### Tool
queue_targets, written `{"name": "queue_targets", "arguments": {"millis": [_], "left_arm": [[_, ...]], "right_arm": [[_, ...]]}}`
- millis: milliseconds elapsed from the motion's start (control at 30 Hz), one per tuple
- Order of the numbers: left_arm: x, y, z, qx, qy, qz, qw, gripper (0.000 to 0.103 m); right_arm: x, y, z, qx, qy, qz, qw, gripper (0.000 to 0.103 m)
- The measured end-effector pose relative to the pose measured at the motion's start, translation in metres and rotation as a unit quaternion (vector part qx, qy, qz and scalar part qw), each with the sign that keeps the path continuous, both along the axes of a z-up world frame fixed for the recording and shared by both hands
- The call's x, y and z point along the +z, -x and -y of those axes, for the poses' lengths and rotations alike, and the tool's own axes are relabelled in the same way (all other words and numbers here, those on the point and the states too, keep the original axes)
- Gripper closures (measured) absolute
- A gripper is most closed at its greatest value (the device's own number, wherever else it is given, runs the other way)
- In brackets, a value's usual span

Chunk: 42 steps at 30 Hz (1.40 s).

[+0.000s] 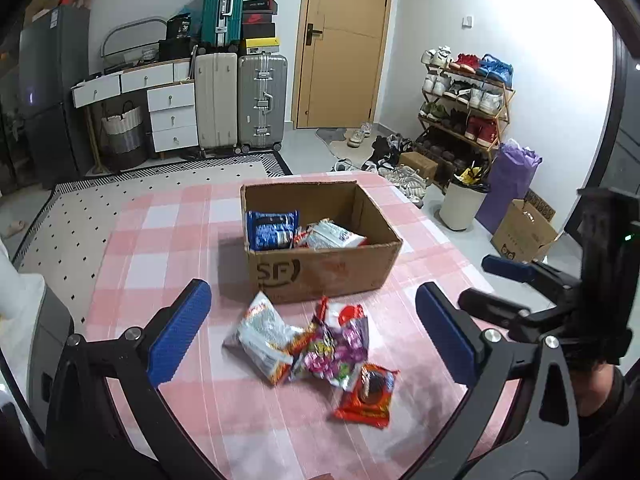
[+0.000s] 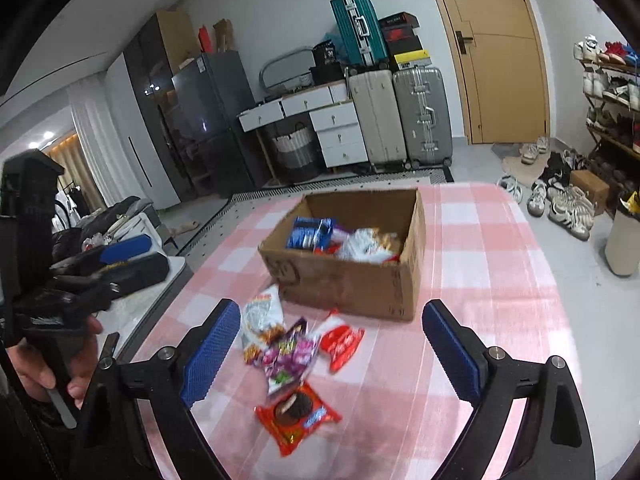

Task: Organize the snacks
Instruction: 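Withdraw both grippers from the box back toward the snack pile, then grasp the red Oreo packet with the right gripper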

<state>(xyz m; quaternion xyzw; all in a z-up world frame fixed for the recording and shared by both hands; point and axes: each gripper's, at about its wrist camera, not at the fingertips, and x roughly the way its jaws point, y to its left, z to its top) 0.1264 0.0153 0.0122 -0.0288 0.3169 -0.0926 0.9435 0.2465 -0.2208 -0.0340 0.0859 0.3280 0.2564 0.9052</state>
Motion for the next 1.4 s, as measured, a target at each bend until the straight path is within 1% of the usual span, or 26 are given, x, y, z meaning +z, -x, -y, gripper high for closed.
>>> {"name": "queue_targets", "arguments": {"millis": [33, 200, 300, 367, 500, 600, 700, 733, 900, 1067, 1133, 1200, 1267, 1400], "left_arm": [[-0.001, 0.006, -0.001, 0.0, 0.001, 0.0, 1.0, 0.001], [-0.016, 0.035, -0.01, -0.001, 0.014, -0.009, 0.9999, 0.001], [-0.025, 0.048, -0.017, 0.006, 0.025, -0.014, 0.9996, 0.001], [-0.033, 0.052, -0.021, 0.009, 0.03, -0.02, 0.9993, 0.001], [-0.05, 0.061, -0.027, 0.015, 0.033, -0.031, 0.9989, 0.001], [-0.063, 0.061, -0.027, 0.011, 0.028, -0.042, 0.9987, 0.001], [-0.076, 0.06, -0.024, 0.01, 0.01, -0.055, 0.9984, 0.001], [-0.079, 0.06, -0.024, 0.01, 0.011, -0.057, 0.9983, 0.001], [-0.101, 0.053, -0.03, 0.012, 0.034, -0.078, 0.9963, 0.001], [-0.125, 0.043, -0.028, 0.003, 0.034, -0.104, 0.994, 0.001], [-0.129, 0.042, -0.028, 0.002, 0.034, -0.107, 0.9937, 0.001], [-0.136, 0.04, -0.029, 0.003, 0.037, -0.111, 0.9931, 0.001], [-0.142, 0.036, -0.03, 0.003, 0.039, -0.117, 0.9923, 0.001], [-0.152, 0.028, -0.034, 0.005, 0.045, -0.125, 0.9912, 0.001]], "right_arm": [[-0.003, 0.005, -0.002, 0.0, 0.002, -0.002, 1.0, 0.002], [-0.018, 0.02, -0.011, 0.0, 0.015, -0.017, 1.0, 0.001], [-0.029, 0.028, -0.019, 0.008, 0.028, -0.022, 0.999, 0.001], [-0.036, 0.033, -0.023, 0.011, 0.035, -0.028, 0.999, 0.001], [-0.052, 0.036, -0.028, 0.016, 0.032, -0.049, 0.998, 0.001], [-0.064, 0.036, -0.034, 0.022, 0.033, -0.067, 0.997, 0.001], [-0.078, 0.033, -0.039, 0.036, 0.015, -0.094, 0.995, 0.001], [-0.083, 0.032, -0.041, 0.04, 0.007, -0.102, 0.994, 0.001], [-0.102, 0.025, -0.048, 0.044, -0.003, -0.13, 0.991, 0.001], [-0.116, 0.018, -0.057, 0.048, -0.002, -0.141, 0.989, 0.001], [-0.121, 0.014, -0.06, 0.045, 0.001, -0.145, 0.988, 0.001], [-0.126, 0.011, -0.064, 0.045, 0.007, -0.149, 0.988, 0.003], [-0.13, 0.007, -0.07, 0.044, 0.016, -0.153, 0.987, 0.013], [-0.138, 0.0, -0.082, 0.056, 0.02, -0.162, 0.985, 0.014]]}}
